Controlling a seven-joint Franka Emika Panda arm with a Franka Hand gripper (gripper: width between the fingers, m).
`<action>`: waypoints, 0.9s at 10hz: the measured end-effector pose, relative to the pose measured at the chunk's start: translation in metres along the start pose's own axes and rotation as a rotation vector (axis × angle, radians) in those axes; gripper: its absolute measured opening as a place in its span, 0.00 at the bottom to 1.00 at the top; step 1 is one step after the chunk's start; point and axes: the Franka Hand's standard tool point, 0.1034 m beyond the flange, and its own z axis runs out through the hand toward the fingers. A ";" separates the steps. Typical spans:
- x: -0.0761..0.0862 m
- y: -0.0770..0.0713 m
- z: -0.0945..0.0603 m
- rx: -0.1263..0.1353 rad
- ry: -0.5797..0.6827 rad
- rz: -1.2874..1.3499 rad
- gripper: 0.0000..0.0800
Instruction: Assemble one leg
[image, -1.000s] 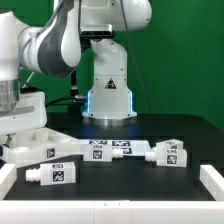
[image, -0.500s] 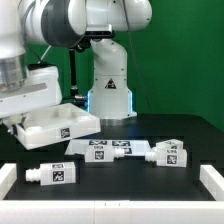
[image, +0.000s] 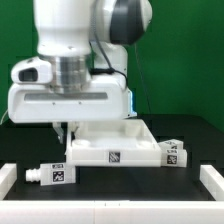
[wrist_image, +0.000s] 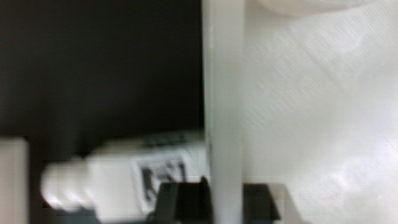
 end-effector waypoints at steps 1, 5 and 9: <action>0.009 -0.010 0.004 -0.008 0.017 0.041 0.07; 0.003 -0.018 0.016 -0.017 0.051 0.092 0.07; 0.012 -0.030 0.027 -0.006 0.045 0.117 0.07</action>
Offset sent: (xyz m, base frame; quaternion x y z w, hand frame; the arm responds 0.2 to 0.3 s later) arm 0.0000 0.0000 0.0000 0.0000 0.0000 0.0000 1.0000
